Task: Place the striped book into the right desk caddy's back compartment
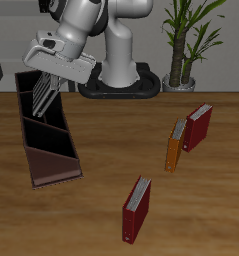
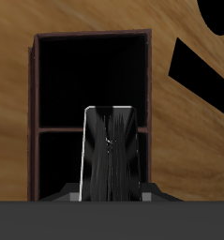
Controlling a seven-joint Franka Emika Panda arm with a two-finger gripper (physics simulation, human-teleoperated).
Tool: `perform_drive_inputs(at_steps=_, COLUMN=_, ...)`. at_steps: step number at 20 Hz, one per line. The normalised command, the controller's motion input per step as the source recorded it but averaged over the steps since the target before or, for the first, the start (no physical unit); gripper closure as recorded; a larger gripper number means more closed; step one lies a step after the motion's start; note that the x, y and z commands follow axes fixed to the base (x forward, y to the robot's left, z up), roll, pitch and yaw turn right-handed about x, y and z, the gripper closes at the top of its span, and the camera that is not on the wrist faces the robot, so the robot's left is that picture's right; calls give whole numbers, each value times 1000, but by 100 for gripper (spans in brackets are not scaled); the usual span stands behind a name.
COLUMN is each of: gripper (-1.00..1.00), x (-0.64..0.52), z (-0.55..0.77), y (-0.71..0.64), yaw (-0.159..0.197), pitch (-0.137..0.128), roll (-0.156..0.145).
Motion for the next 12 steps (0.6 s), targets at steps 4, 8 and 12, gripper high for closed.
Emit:
perform_drive_inputs(at_steps=4, gripper=100, x=79, z=-150, y=35, yaw=-4, pitch=22, roll=11)
perform_drive_inputs(at_steps=8, gripper=100, x=109, z=-254, y=72, yaw=-5, pitch=50, roll=21)
perform_drive_inputs(at_steps=12, gripper=100, x=11, z=-201, y=-48, yaw=-7, pitch=54, roll=2)
